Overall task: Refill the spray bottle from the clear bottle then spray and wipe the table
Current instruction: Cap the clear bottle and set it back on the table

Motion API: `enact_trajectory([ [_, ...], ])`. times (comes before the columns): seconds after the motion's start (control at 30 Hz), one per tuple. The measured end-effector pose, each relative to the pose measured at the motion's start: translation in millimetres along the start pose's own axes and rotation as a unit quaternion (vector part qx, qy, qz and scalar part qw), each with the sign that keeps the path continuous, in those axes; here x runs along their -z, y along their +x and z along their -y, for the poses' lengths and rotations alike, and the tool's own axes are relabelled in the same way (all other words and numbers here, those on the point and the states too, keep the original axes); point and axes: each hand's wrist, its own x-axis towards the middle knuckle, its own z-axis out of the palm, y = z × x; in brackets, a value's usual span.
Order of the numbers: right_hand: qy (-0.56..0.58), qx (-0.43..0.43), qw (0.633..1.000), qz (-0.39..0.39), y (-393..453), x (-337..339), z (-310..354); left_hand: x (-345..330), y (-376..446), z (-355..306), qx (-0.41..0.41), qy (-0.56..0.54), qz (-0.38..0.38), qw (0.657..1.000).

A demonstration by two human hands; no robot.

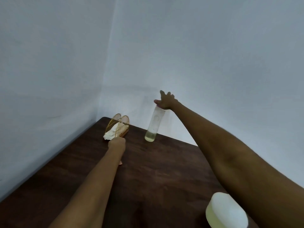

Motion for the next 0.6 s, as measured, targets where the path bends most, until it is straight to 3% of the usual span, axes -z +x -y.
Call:
enact_trajectory([
  [0.17,0.014,0.059,0.998,-0.011,-49,65,-37,-4,-9,-6,0.008,0.027,-0.04,0.999],
  [0.4,0.132,-0.034,0.988,0.078,-153,98,-134,-19,-65,-11,0.053,-0.029,-0.08,0.995],
  [0.5,0.19,-0.048,0.978,0.071,-194,97,-157,-37,-96,-23,0.031,-0.041,-0.13,0.99],
  [0.6,0.198,-0.019,0.98,0.01,-234,91,-170,-53,-132,-54,-0.039,-0.061,-0.156,0.985],
])
